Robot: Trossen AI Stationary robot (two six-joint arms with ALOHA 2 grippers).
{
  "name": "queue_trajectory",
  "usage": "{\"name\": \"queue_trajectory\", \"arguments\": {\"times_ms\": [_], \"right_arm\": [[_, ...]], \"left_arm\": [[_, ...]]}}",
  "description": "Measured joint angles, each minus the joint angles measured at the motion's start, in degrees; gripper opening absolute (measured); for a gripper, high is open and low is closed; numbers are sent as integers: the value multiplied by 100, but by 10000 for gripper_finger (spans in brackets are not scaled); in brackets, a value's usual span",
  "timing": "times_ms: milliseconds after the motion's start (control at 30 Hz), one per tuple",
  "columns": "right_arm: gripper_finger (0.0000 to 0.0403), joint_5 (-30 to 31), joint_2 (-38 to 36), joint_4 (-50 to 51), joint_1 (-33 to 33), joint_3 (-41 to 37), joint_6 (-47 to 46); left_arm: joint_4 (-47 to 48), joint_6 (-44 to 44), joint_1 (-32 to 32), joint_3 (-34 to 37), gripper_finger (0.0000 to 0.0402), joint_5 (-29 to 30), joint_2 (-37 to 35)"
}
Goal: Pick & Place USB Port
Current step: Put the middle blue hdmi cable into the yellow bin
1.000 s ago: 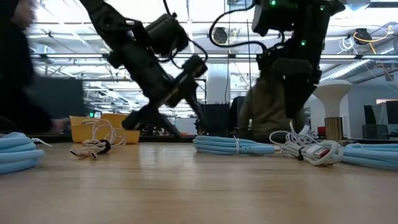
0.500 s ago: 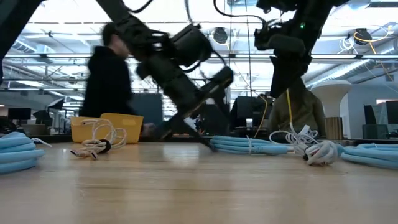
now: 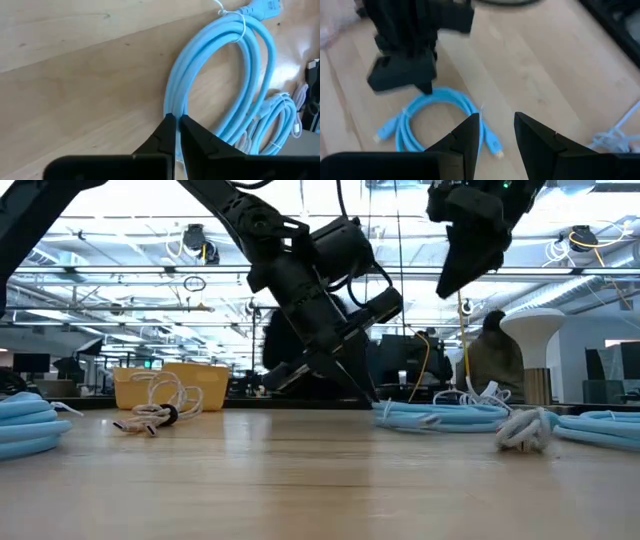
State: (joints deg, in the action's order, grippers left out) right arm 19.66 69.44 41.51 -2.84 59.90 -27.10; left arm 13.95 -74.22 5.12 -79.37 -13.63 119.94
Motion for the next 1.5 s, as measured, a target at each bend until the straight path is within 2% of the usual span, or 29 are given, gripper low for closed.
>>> {"name": "queue_trajectory", "arguments": {"times_ms": [267,467,767,967,1033,1133,1267,1367,1500], "right_arm": [[116,0,-104,61,-1,-2,102],[116,-17,-104,25,-1,-172,128],[116,-194,-121,-302,-1,-729,87],[116,-332,-124,-428,-28,-894,68],[116,-334,-124,-484,-28,-908,82],[116,-321,-132,-526,-28,-909,97],[116,-340,-130,-524,-14,-909,195],[116,-342,-130,-526,-14,-909,183],[116,-395,-132,-489,-28,-909,67]], "left_arm": [[123,25,-89,8,4,292,-114],[490,133,-93,13,2,885,-503],[1386,373,93,11,2,1661,-1562],[2513,471,291,9,2,2439,-2351],[2634,586,442,9,1,2235,-2527],[2635,865,663,9,1,1419,-2499],[2647,1034,608,11,16,1346,-2191],[2650,1092,512,11,47,1225,-1779],[2663,968,425,11,116,759,-1114]]}}
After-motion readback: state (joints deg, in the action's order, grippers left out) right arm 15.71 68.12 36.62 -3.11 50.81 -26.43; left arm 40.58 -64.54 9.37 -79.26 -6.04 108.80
